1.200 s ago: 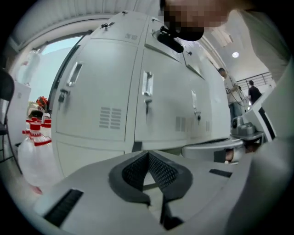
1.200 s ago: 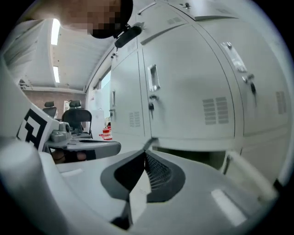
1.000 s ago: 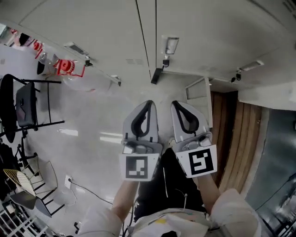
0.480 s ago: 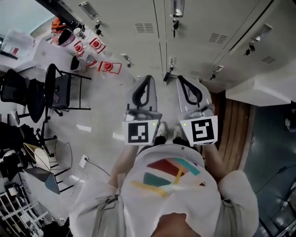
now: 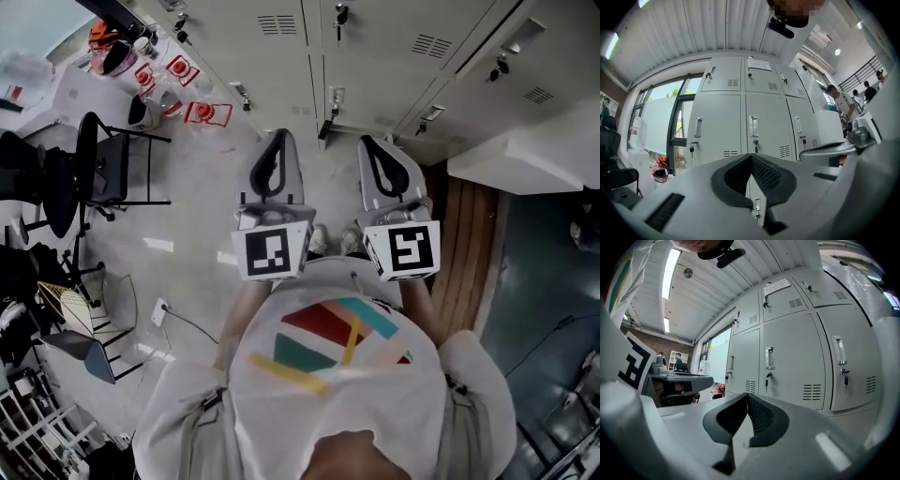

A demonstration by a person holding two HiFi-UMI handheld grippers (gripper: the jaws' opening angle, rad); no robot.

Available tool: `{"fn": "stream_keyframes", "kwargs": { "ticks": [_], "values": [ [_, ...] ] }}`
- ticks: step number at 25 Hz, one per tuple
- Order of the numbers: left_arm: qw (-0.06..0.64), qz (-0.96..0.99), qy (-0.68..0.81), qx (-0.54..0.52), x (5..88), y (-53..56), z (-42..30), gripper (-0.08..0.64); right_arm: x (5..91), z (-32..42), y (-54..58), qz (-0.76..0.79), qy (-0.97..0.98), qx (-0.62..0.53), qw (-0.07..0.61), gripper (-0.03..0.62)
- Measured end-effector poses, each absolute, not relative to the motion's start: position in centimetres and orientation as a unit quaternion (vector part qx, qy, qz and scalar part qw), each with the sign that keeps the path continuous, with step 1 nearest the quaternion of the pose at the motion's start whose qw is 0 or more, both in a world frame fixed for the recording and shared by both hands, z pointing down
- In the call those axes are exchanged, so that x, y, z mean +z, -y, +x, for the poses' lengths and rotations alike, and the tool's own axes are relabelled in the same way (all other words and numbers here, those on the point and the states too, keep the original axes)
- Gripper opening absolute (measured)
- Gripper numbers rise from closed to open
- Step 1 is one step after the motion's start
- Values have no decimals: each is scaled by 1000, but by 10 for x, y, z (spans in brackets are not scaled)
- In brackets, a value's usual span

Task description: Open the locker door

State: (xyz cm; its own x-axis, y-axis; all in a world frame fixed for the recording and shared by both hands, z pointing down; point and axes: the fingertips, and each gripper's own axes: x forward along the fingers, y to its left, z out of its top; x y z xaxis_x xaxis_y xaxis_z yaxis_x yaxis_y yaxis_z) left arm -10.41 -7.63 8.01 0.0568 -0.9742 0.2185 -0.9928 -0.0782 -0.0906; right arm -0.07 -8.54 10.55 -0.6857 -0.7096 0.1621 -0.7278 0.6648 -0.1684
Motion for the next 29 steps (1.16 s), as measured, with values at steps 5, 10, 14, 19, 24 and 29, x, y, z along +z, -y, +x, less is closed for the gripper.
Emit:
{"fn": "stream_keyframes", "kwargs": {
  "ticks": [5, 10, 14, 19, 24, 29],
  "values": [
    [39, 726, 679, 101, 54, 86, -109, 15, 80, -9, 94, 395, 911, 110, 42, 5],
    [38, 727, 679, 96, 54, 90, -111, 15, 80, -16, 99, 397, 911, 109, 34, 5],
    [44, 725, 681, 98, 56, 88, -113, 15, 79, -20, 98, 395, 912, 106, 34, 5],
    [48, 722, 684, 97, 57, 88, -120, 15, 80, -24, 95, 389, 914, 104, 40, 5],
    [54, 720, 686, 90, 61, 87, -121, 15, 80, -30, 93, 378, 919, 100, 46, 5],
    [61, 724, 680, 103, 66, 88, -118, 15, 80, -36, 92, 364, 925, 98, 51, 5]
  ]
}}
